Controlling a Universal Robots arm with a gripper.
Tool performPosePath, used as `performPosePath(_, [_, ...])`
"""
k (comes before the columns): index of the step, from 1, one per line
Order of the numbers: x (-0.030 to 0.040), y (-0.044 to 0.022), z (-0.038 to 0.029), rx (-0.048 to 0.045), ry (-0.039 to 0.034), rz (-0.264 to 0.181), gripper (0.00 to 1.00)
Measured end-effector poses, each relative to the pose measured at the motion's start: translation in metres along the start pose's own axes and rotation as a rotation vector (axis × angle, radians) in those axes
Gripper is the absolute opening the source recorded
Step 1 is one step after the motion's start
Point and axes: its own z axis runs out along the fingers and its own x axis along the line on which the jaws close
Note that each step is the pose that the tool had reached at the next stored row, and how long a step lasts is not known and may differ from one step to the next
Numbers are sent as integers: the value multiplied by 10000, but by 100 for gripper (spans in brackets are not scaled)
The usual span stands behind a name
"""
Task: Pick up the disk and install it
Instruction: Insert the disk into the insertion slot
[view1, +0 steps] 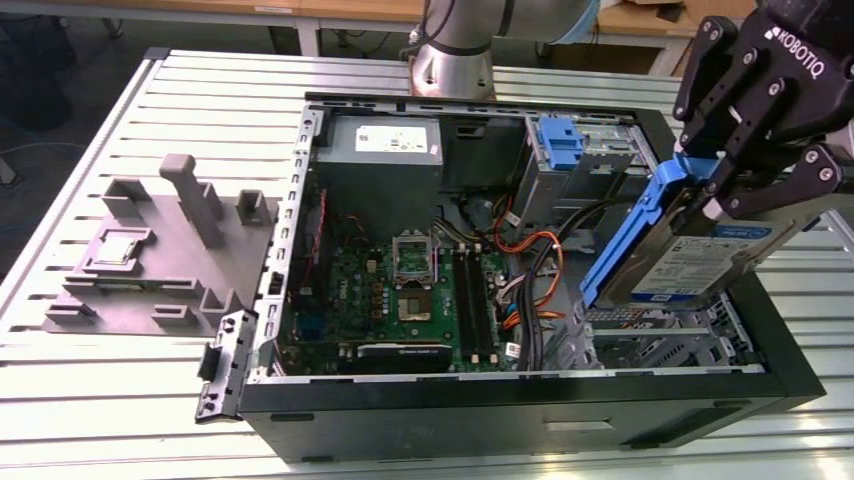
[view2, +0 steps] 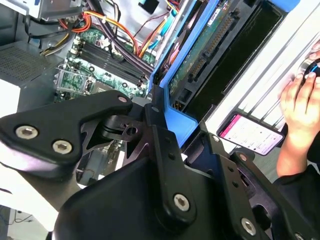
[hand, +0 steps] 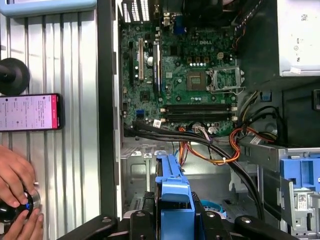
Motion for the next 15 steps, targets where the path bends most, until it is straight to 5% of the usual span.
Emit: performPosePath(15, [49, -41, 101, -1, 1, -100, 36])
